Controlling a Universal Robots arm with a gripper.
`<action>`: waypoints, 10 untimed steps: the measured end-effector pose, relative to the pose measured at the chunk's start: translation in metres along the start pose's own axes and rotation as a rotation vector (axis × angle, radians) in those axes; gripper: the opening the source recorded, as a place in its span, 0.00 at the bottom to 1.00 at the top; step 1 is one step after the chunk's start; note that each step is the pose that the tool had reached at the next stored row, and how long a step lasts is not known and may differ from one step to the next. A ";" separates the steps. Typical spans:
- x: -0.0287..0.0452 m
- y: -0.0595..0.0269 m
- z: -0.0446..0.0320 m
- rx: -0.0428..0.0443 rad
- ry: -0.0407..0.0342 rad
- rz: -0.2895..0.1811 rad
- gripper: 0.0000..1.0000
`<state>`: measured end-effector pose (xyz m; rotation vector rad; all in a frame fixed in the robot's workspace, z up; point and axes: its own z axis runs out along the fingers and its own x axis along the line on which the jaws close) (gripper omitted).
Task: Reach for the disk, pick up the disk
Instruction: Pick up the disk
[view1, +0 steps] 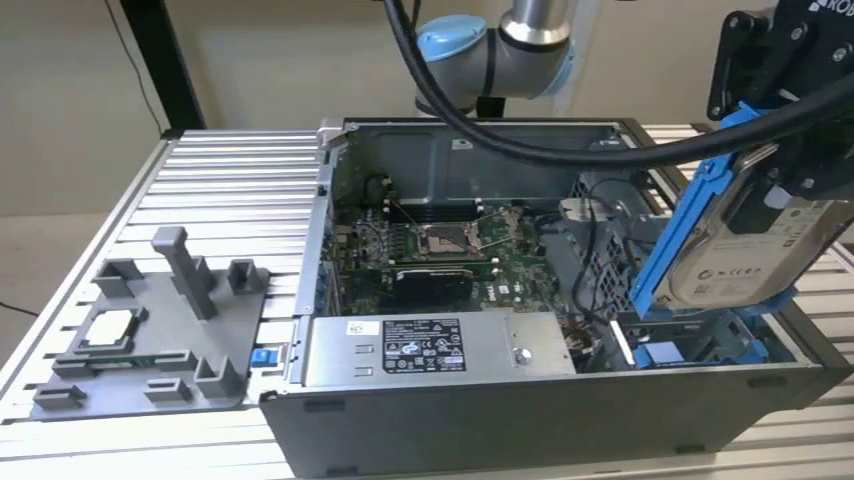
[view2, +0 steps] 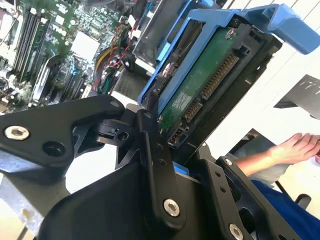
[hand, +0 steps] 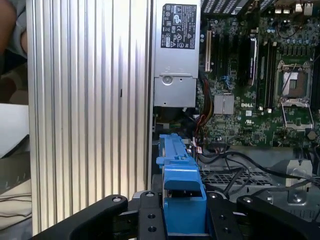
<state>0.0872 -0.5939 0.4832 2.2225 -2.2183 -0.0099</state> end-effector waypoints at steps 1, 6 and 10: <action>0.0007 -0.0019 0.0001 0.0000 -0.0001 0.000 0.00; 0.0023 -0.0067 0.0001 0.0000 -0.0001 0.000 0.00; 0.0023 -0.0077 0.0004 0.0000 -0.0001 0.000 0.00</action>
